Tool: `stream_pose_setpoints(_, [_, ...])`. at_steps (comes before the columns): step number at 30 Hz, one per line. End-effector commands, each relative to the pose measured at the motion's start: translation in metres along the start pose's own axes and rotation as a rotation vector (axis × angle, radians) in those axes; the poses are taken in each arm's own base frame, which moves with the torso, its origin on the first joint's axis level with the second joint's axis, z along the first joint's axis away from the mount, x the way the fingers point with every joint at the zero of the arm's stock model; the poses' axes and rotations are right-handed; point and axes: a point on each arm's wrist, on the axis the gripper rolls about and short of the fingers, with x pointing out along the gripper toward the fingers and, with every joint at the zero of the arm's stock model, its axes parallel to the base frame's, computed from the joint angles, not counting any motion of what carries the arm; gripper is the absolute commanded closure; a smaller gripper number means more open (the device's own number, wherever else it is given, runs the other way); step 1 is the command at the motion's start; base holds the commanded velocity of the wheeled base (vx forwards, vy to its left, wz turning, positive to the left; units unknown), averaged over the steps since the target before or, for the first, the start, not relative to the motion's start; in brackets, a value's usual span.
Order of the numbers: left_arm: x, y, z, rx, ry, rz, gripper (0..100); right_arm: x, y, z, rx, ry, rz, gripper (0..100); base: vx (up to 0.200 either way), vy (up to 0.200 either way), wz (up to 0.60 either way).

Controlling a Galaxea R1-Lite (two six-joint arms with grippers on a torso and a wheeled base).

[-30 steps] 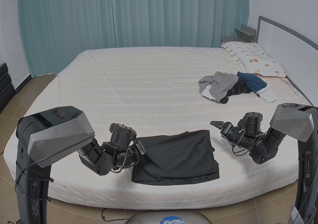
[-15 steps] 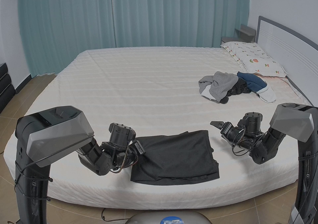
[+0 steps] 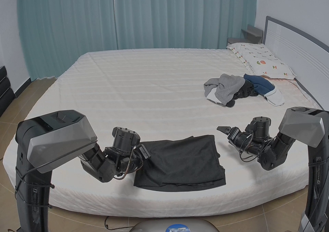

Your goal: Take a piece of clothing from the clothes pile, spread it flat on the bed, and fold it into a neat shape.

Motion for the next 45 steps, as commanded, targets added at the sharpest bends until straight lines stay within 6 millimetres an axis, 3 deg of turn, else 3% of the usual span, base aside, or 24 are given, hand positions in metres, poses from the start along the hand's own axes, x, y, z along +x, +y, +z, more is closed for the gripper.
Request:
stream_pose_setpoints(1, [-0.003, -0.001, 0.005, -0.016, -0.013, -0.007, 100, -0.001, 0.001, -0.004, -0.002, 0.011, 0.001, 0, 0.000, 0.200, 0.00])
stream_pose_setpoints(19, [-0.010, 0.010, 0.017, -0.066, -0.029, 0.020, 100, -0.002, 0.004, -0.014, -0.007, 0.039, -0.001, 0, 0.000, 0.200, 0.00])
stream_pose_setpoints(45, [-0.022, 0.019, 0.014, -0.095, -0.016, 0.052, 100, -0.002, 0.002, -0.015, -0.006, 0.042, -0.008, 0, 0.000, 0.200, 0.00])
